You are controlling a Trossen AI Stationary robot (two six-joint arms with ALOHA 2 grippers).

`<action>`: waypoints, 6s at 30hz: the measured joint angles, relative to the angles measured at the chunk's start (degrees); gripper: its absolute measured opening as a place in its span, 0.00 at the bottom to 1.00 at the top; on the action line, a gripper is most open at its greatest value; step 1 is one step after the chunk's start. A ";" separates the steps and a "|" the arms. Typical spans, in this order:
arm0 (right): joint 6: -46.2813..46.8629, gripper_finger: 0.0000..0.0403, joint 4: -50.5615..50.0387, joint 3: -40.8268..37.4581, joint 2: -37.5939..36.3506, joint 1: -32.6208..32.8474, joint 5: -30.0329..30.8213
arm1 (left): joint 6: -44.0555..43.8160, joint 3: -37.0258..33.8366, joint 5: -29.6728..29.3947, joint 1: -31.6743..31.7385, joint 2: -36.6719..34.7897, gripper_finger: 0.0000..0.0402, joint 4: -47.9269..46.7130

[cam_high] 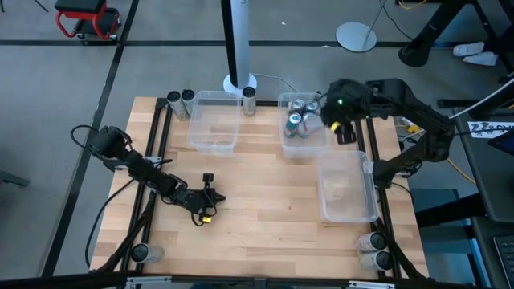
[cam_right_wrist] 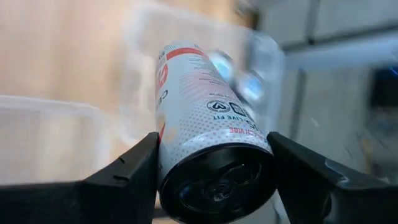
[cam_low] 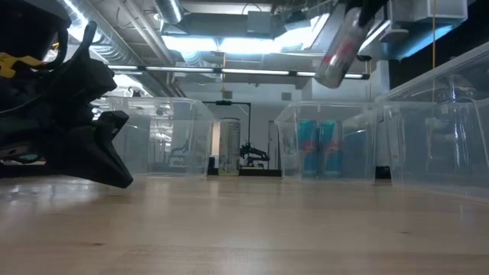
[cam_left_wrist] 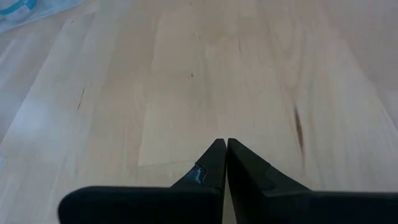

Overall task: Sort soda cans
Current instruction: Move the white pink soda can to the middle of the table

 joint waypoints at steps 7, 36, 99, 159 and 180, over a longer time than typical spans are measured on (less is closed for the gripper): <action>6.95 0.61 0.01 0.00 0.02 9.20 -6.15 | 0.00 0.00 -0.02 0.02 0.02 0.02 -0.02; 67.45 0.61 0.05 0.00 4.25 49.50 -7.05 | -1.07 0.00 0.00 0.04 0.02 0.02 -0.17; 3.32 0.61 6.30 -3.50 8.38 24.62 3.57 | 1.80 0.00 0.00 0.28 0.04 0.02 3.80; -12.13 0.73 24.45 3.96 31.71 19.45 1.19 | -2.58 -0.02 0.02 0.15 0.04 0.02 1.97; -11.57 0.74 34.54 -5.44 31.74 18.19 1.11 | -2.60 -0.02 0.03 0.15 0.04 0.02 1.95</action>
